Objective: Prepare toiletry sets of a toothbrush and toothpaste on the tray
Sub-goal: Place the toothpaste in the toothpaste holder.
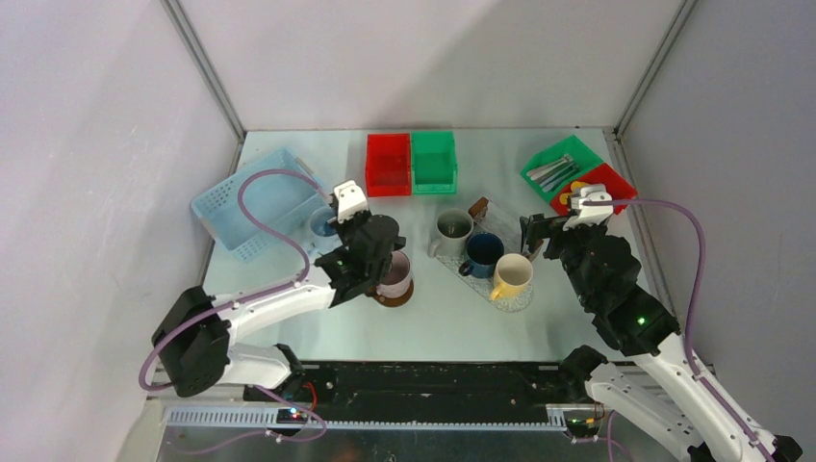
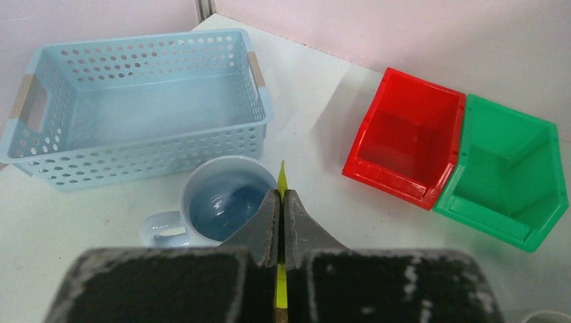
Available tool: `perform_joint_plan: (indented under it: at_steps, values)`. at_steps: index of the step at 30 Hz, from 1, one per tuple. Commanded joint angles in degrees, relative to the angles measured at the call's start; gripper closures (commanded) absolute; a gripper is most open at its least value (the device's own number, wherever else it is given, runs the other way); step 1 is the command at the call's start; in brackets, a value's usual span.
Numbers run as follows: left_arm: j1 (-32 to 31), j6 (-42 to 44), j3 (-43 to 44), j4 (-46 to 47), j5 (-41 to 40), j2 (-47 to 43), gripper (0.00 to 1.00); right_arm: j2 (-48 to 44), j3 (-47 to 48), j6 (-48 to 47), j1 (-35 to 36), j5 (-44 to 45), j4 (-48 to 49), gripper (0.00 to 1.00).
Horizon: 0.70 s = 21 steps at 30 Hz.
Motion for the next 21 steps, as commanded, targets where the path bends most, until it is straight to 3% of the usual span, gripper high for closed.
perform_joint_plan:
  at_steps: [1, 16, 21]
  values:
    - [-0.06, -0.32, -0.77, 6.93, -3.28, 1.10, 1.00, -0.51, -0.40, 0.47, -0.25, 0.65, 1.78, 0.01]
    - [-0.05, -5.82, -2.21, 6.32, -6.40, 5.94, 1.00, -0.42, -0.52, 0.00, -0.23, -0.31, 1.98, 0.01]
    - [-0.12, -13.90, -0.75, -1.35, -7.21, 7.21, 0.96, -0.42, -0.52, -0.14, -0.22, -0.61, 2.00, 0.01]
